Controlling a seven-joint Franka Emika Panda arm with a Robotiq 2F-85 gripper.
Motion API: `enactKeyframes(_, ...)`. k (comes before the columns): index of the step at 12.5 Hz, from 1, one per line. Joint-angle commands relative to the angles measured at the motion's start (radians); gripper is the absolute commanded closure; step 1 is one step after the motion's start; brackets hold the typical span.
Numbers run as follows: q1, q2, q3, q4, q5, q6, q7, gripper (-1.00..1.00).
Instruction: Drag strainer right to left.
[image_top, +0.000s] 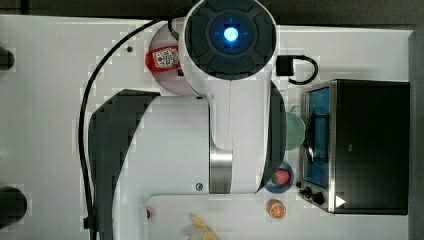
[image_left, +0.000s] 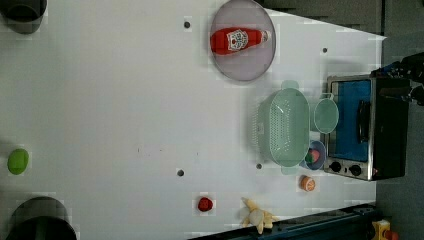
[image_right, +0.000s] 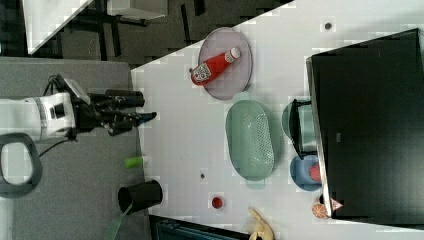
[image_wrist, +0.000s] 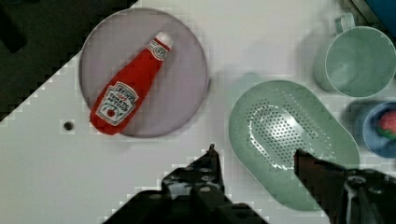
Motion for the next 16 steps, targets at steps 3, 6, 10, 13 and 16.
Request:
enactKeyframes(3, -0.041, -0.52, -0.045, -0.388, -0.06, -0.174, 0.084, -1.0)
enactKeyframes(6, -0.041, -0.487, -0.045, -0.404, -0.059, -0.154, 0.085, -1.0)
enactKeyframes(10, -0.04, -0.353, -0.043, -0.513, -0.059, 0.051, 0.194, -1.0)
enactKeyframes(13, -0.039, -0.201, -0.042, -0.606, -0.059, 0.289, 0.426, -1.0)
enactKeyframes(16, -0.038, -0.025, -0.035, -0.64, -0.059, 0.529, 0.623, -1.0)
